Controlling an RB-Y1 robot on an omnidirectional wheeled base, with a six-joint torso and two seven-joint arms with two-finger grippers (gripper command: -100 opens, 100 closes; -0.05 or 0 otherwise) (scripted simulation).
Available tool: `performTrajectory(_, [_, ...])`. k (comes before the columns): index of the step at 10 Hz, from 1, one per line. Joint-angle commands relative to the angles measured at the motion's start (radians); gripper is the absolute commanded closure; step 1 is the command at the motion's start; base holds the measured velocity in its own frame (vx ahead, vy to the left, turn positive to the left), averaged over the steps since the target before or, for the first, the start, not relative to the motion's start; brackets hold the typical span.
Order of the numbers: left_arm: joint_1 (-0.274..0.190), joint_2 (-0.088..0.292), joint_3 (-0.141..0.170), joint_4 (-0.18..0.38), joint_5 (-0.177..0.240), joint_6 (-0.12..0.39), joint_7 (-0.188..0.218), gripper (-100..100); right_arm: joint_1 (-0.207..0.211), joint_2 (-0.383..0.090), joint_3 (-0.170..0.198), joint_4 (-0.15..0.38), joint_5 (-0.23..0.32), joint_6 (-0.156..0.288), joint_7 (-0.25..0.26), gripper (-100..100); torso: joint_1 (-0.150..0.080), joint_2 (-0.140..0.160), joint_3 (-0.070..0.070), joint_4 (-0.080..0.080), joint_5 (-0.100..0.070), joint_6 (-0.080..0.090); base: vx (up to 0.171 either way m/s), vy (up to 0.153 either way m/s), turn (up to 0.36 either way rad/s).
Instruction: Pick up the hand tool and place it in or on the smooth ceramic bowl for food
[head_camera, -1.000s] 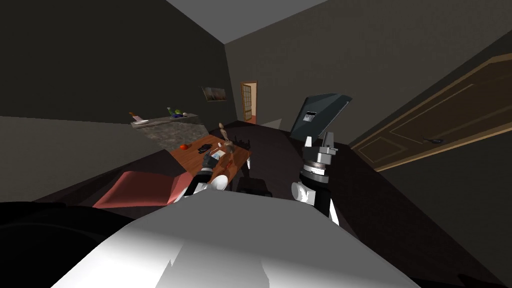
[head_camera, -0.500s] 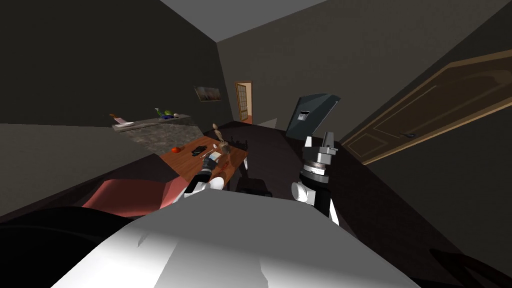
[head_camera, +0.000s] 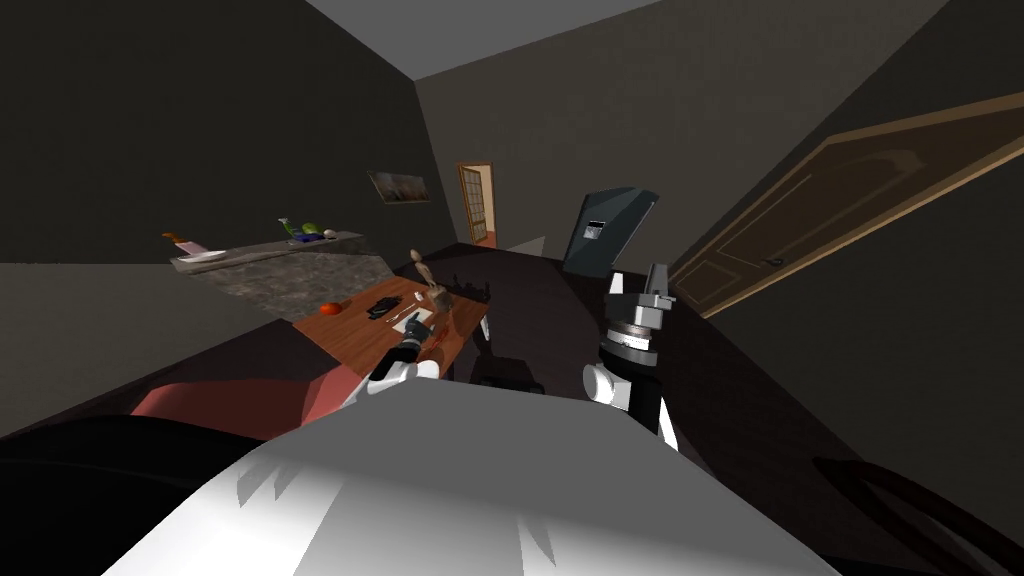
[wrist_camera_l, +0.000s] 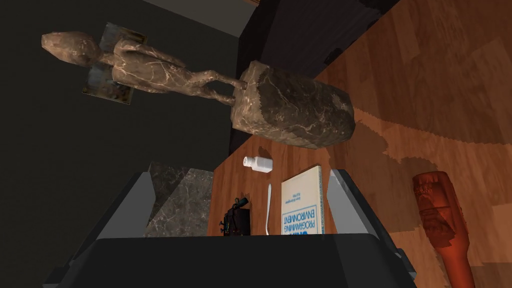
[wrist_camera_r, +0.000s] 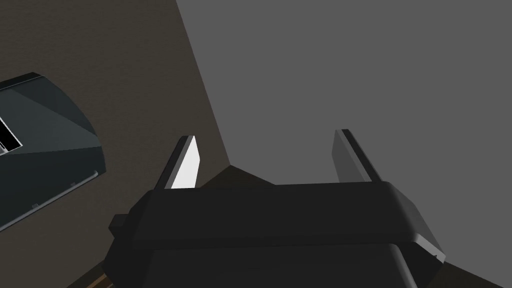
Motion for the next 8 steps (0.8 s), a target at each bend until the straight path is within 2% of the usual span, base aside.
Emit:
performTrajectory(1, [0.0, 0.003, 0.011, 0.01, 0.012, 0.035, 0.009, -100, 0.0, 0.0, 0.0, 0.0, 0.0, 0.0, 0.0, 0, 0.0, 0.0, 0.0, 0.0, 0.0, 0.0, 0.017, -0.033, -0.098])
performTrajectory(2, [-0.022, 0.02, 0.025, 0.061, 0.039, 0.068, 0.026, -100, 0.0, 0.0, 0.0, 0.0, 0.0, 0.0, 0.0, 0, 0.0, 0.0, 0.0, 0.0, 0.0, 0.0, 0.02, -0.044, -0.178])
performTrajectory(3, [-0.022, 0.02, 0.025, 0.061, 0.039, 0.076, 0.026, -100, 0.0, 0.0, 0.0, 0.0, 0.0, 0.0, 0.0, 0, 0.0, 0.0, 0.0, 0.0, 0.0, 0.0, 0.015, -0.03, -0.073])
performTrajectory(4, [-0.044, 0.037, 0.04, 0.112, 0.065, 0.112, 0.042, -100, 0.0, 0.0, 0.0, 0.0, 0.0, 0.0, 0.0, 0, 0.0, 0.0, 0.0, 0.0, 0.0, -0.001, 0.018, -0.034, -0.143])
performTrajectory(5, [-0.044, 0.037, 0.04, 0.112, 0.065, 0.117, 0.042, -100, 0.0, 0.0, 0.0, 0.0, 0.0, 0.0, 0.0, 0, 0.0, 0.0, 0.0, 0.0, 0.0, 0.0, 0.022, -0.024, -0.08])
performTrajectory(6, [-0.067, 0.055, 0.054, 0.163, 0.092, 0.149, 0.056, -100, 0.0, 0.0, 0.0, 0.0, 0.0, 0.0, 0.0, 0, 0.001, 0.0, 0.0, 0.0, 0.0, -0.001, 0.032, -0.03, -0.161])
performTrajectory(7, [-0.067, 0.055, 0.054, 0.163, 0.092, 0.157, 0.056, -100, 0.0, 0.0, 0.0, 0.0, 0.0, 0.0, 0.0, 0, 0.001, 0.0, 0.0, 0.0, 0.0, 0.0, 0.028, -0.019, -0.076])
performTrajectory(8, [-0.09, 0.072, 0.067, 0.214, 0.119, 0.192, 0.07, -100, 0.0, 0.0, 0.0, 0.0, 0.0, 0.0, 0.0, 0, 0.001, 0.0, 0.0, 0.0, 0.0, -0.001, 0.035, -0.022, -0.144])
